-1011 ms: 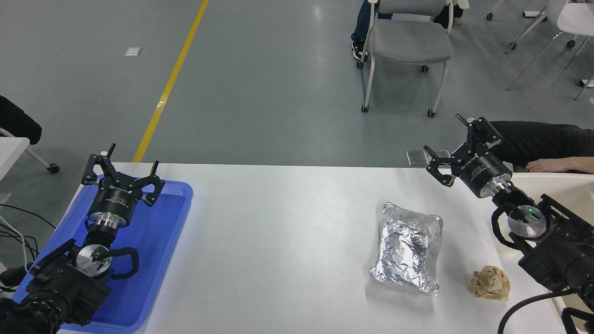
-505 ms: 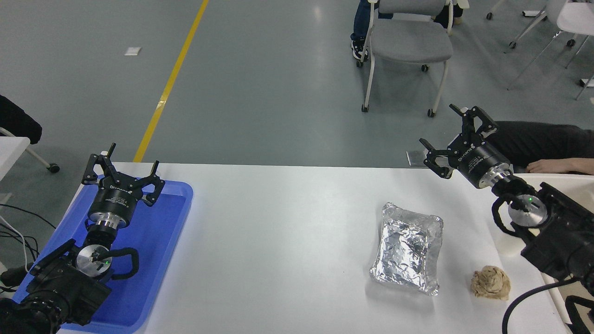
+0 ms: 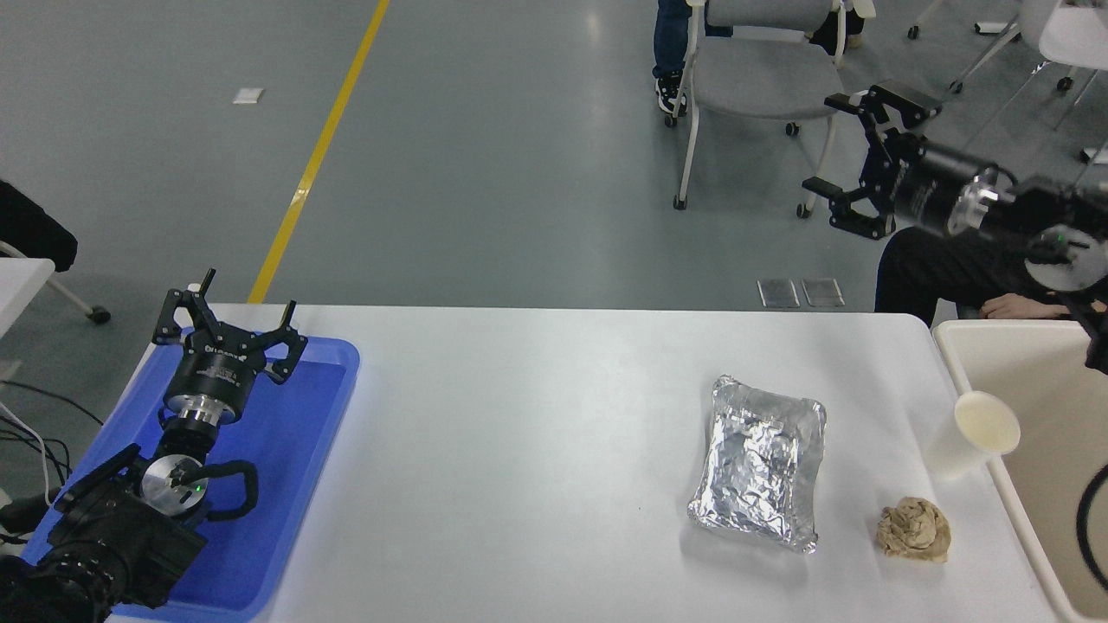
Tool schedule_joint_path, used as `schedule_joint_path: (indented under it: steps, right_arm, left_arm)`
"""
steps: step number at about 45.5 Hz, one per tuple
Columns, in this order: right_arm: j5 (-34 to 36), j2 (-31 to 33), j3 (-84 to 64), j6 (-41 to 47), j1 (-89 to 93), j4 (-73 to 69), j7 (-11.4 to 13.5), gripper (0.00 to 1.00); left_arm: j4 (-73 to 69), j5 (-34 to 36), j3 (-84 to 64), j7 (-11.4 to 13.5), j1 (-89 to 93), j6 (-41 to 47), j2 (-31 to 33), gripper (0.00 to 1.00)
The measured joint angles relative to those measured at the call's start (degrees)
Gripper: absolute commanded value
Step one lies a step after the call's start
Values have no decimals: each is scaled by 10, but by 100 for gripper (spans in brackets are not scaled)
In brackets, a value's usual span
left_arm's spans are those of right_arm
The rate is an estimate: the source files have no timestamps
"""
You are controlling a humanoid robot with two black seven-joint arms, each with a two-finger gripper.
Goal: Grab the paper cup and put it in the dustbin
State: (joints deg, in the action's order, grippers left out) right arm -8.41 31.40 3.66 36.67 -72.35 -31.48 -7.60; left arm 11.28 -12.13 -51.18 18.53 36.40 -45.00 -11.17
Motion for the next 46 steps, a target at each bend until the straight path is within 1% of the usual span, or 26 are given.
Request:
schedule_joint_path:
  steps: [9, 24, 33, 46]
  right_arm:
    - [-78, -3, -115, 2, -88, -58, -1, 100]
    - [-205, -6, -208, 6, -193, -212, 0, 100]
    - [-242, -19, -306, 5, -267, -297, 0, 100]
    - [-264, -29, -450, 4, -370, -409, 5, 100]
  left_arm:
    - [0, 0, 0, 0, 0, 0, 0, 100]
    - [0, 0, 0, 0, 0, 0, -1, 100]
    - [0, 0, 0, -1, 0, 0, -1, 100]
    - [0, 0, 0, -1, 0, 0, -1, 100]
